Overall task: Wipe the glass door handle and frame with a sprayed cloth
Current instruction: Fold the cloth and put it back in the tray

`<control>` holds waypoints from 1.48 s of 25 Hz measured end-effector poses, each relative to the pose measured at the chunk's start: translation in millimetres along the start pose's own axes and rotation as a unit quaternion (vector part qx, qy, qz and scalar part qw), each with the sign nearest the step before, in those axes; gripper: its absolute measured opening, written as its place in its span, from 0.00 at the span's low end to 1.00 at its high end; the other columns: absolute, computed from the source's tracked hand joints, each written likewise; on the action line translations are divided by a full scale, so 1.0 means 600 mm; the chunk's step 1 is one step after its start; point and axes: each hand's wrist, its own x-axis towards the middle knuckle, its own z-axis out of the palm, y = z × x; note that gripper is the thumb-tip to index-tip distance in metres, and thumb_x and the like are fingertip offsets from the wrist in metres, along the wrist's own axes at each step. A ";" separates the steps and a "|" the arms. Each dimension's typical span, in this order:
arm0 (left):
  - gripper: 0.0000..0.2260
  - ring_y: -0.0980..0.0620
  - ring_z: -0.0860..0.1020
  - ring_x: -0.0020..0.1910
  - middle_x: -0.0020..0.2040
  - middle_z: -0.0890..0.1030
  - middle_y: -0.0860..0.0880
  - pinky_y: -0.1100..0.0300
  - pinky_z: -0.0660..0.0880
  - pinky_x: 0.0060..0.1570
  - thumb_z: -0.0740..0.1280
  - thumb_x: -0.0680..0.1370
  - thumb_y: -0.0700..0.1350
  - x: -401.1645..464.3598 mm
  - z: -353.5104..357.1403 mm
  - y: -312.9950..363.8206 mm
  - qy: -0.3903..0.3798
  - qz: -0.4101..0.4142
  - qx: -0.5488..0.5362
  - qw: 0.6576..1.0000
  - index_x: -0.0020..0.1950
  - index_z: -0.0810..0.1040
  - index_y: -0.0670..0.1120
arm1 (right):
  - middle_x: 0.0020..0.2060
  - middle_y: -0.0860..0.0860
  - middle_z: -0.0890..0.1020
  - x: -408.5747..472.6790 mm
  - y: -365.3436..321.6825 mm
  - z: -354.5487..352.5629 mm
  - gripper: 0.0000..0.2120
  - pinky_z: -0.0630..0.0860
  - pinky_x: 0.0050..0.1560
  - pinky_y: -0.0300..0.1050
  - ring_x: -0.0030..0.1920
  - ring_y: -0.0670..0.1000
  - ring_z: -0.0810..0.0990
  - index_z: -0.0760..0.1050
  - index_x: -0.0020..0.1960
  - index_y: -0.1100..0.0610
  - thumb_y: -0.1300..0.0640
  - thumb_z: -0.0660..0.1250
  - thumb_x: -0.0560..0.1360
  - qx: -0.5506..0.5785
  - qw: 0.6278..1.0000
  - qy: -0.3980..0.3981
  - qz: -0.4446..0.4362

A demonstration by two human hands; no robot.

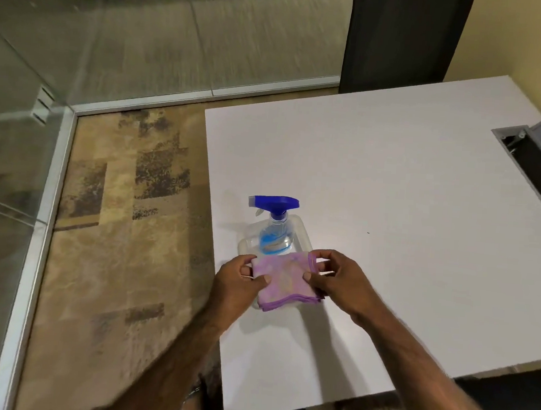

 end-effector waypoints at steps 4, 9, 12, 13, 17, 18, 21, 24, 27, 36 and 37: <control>0.25 0.45 0.84 0.66 0.70 0.83 0.48 0.48 0.84 0.63 0.78 0.79 0.48 0.012 0.033 -0.002 0.050 0.010 0.114 0.992 0.75 0.76 0.48 | 0.52 0.50 0.88 0.024 0.000 0.006 0.22 0.87 0.45 0.51 0.41 0.54 0.89 0.76 0.68 0.46 0.56 0.79 0.78 -0.214 0.976 0.039 -0.016; 0.27 0.46 0.82 0.68 0.73 0.81 0.49 0.50 0.81 0.68 0.74 0.81 0.54 0.026 0.060 -0.029 0.092 0.075 0.221 0.968 0.78 0.73 0.50 | 0.55 0.48 0.89 0.036 0.002 0.019 0.21 0.84 0.52 0.53 0.49 0.57 0.87 0.76 0.70 0.44 0.51 0.75 0.79 -0.349 0.934 0.052 -0.056; 0.27 0.46 0.81 0.69 0.73 0.81 0.47 0.50 0.76 0.72 0.69 0.83 0.59 0.031 0.070 -0.049 0.104 0.121 0.333 0.929 0.79 0.72 0.48 | 0.53 0.51 0.90 0.043 0.004 0.029 0.18 0.84 0.51 0.53 0.50 0.60 0.87 0.74 0.69 0.44 0.52 0.72 0.81 -0.399 0.913 0.049 -0.066; 0.27 0.45 0.80 0.68 0.71 0.81 0.45 0.49 0.75 0.71 0.68 0.83 0.60 0.031 0.072 -0.053 0.112 0.133 0.380 0.908 0.78 0.73 0.48 | 0.53 0.51 0.90 0.046 0.004 0.031 0.18 0.84 0.50 0.52 0.49 0.60 0.86 0.74 0.69 0.45 0.53 0.71 0.81 -0.405 0.910 0.049 -0.067; 0.24 0.44 0.82 0.60 0.63 0.85 0.44 0.47 0.78 0.61 0.70 0.81 0.61 0.027 0.078 -0.061 0.138 0.152 0.513 0.834 0.71 0.80 0.48 | 0.52 0.51 0.90 0.056 0.001 0.037 0.19 0.82 0.48 0.51 0.49 0.60 0.87 0.75 0.70 0.46 0.53 0.71 0.80 -0.425 0.901 0.045 -0.071; 0.23 0.44 0.82 0.59 0.61 0.85 0.45 0.47 0.78 0.59 0.71 0.80 0.61 0.024 0.078 -0.060 0.136 0.151 0.527 0.826 0.69 0.81 0.48 | 0.53 0.51 0.90 0.057 0.001 0.038 0.18 0.81 0.48 0.50 0.49 0.60 0.86 0.75 0.70 0.47 0.53 0.70 0.80 -0.433 0.897 0.038 -0.073; 0.22 0.46 0.81 0.58 0.60 0.85 0.46 0.48 0.77 0.57 0.73 0.79 0.61 0.022 0.076 -0.056 0.125 0.152 0.555 0.808 0.67 0.82 0.50 | 0.53 0.54 0.89 0.060 -0.002 0.047 0.17 0.78 0.44 0.47 0.45 0.58 0.85 0.76 0.70 0.50 0.49 0.69 0.82 -0.480 0.874 0.008 -0.080; 0.21 0.46 0.76 0.66 0.67 0.81 0.48 0.48 0.71 0.64 0.67 0.83 0.61 0.032 0.079 -0.059 0.081 0.161 0.564 0.806 0.72 0.79 0.53 | 0.54 0.55 0.89 0.063 -0.007 0.057 0.18 0.81 0.48 0.48 0.48 0.57 0.87 0.76 0.70 0.53 0.45 0.67 0.84 -0.539 0.838 -0.026 -0.079; 0.20 0.44 0.71 0.73 0.74 0.77 0.49 0.45 0.65 0.70 0.63 0.85 0.60 0.045 0.080 -0.058 0.034 0.166 0.592 0.788 0.75 0.76 0.54 | 0.55 0.54 0.89 0.064 -0.016 0.056 0.19 0.82 0.52 0.47 0.51 0.57 0.87 0.78 0.70 0.53 0.44 0.66 0.85 -0.558 0.825 -0.038 -0.082; 0.18 0.46 0.69 0.78 0.74 0.79 0.50 0.40 0.52 0.80 0.66 0.84 0.58 0.061 0.081 -0.041 -0.055 0.163 0.636 0.753 0.73 0.77 0.54 | 0.46 0.52 0.90 0.066 -0.048 0.058 0.13 0.84 0.56 0.45 0.45 0.52 0.84 0.90 0.53 0.53 0.45 0.78 0.76 -0.495 0.862 -0.098 -0.045; 0.18 0.46 0.69 0.77 0.74 0.79 0.50 0.40 0.51 0.80 0.67 0.84 0.58 0.063 0.083 -0.040 -0.064 0.160 0.635 0.753 0.72 0.78 0.54 | 0.47 0.52 0.90 0.072 -0.043 0.065 0.14 0.83 0.58 0.45 0.45 0.51 0.83 0.90 0.54 0.53 0.44 0.77 0.77 -0.522 0.844 -0.119 -0.036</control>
